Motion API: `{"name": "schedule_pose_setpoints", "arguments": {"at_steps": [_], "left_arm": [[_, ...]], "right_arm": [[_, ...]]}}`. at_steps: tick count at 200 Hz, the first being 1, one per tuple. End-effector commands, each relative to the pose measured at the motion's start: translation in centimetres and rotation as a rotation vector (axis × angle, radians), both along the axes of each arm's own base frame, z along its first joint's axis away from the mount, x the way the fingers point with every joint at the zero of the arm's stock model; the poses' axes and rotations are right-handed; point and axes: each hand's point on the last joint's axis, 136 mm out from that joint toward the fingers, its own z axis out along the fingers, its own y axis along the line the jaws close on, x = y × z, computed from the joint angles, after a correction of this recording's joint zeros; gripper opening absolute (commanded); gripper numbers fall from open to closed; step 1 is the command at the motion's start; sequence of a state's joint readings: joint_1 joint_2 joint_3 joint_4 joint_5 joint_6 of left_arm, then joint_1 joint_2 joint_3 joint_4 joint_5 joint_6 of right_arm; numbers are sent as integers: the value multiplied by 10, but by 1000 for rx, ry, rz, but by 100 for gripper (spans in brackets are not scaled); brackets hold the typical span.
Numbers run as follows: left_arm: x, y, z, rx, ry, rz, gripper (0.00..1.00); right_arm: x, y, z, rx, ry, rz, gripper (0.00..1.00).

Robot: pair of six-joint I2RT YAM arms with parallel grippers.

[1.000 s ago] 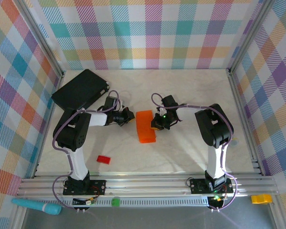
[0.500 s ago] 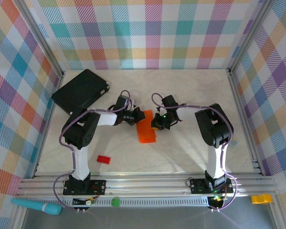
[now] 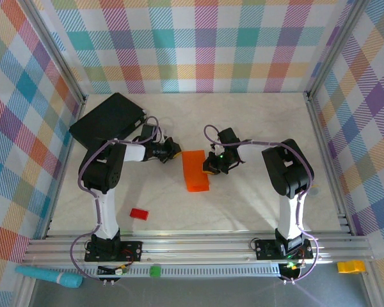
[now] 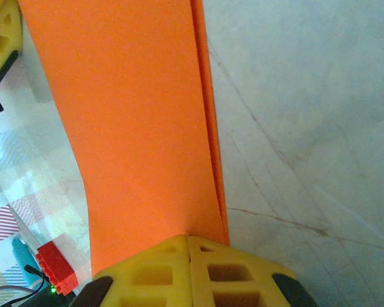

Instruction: Fold a paper plane with a square sheet of paper (pick it up from the middle)

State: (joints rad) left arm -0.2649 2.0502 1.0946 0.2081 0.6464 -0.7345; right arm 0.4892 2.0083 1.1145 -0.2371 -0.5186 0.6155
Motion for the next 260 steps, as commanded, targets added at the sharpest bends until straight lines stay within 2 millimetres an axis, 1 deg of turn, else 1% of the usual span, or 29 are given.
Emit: {"name": "schedule_pose_setpoints", "arguments": {"at_steps": [1,15,26,36,47,65,90,107,121,145,162,198,221,243,260], "left_arm": [[3,13,4,28,7,15,0],[0,4,27,-21,-17,10,0],[-4,-3,41,-49,-33,8,0],[-8,-9,49,-62,-41,7,0],[-13,-17,52,-72,-44,11,0],[-22,-35,51,-104,-38,-4,0],[-31,-57,35,-115,-3,-36,0],[-33,-63,23,-108,26,-44,0],[-32,-62,15,-97,48,-37,0],[-30,-53,-3,-36,91,-24,0],[-27,-41,-16,13,115,-11,0],[-12,-9,-32,39,149,41,0],[3,2,-27,58,145,50,0],[14,3,-12,72,112,41,0],[18,2,2,64,91,40,0]], "right_arm": [[-89,-111,-116,-570,285,-29,6],[-89,-112,-116,-573,283,-30,6],[-89,-112,-116,-573,280,-32,6],[-89,-112,-116,-575,283,-33,6],[-89,-112,-116,-575,284,-34,6],[-89,-113,-117,-580,288,-36,6],[-90,-114,-118,-583,292,-37,6],[-92,-114,-118,-585,296,-38,6],[-93,-115,-118,-587,300,-39,6],[-93,-116,-119,-591,301,-41,6],[-95,-117,-120,-597,305,-43,6],[-96,-119,-122,-606,312,-49,6],[-97,-119,-123,-606,318,-61,6],[-97,-118,-124,-604,326,-75,6],[-98,-118,-125,-604,335,-87,5]]}}
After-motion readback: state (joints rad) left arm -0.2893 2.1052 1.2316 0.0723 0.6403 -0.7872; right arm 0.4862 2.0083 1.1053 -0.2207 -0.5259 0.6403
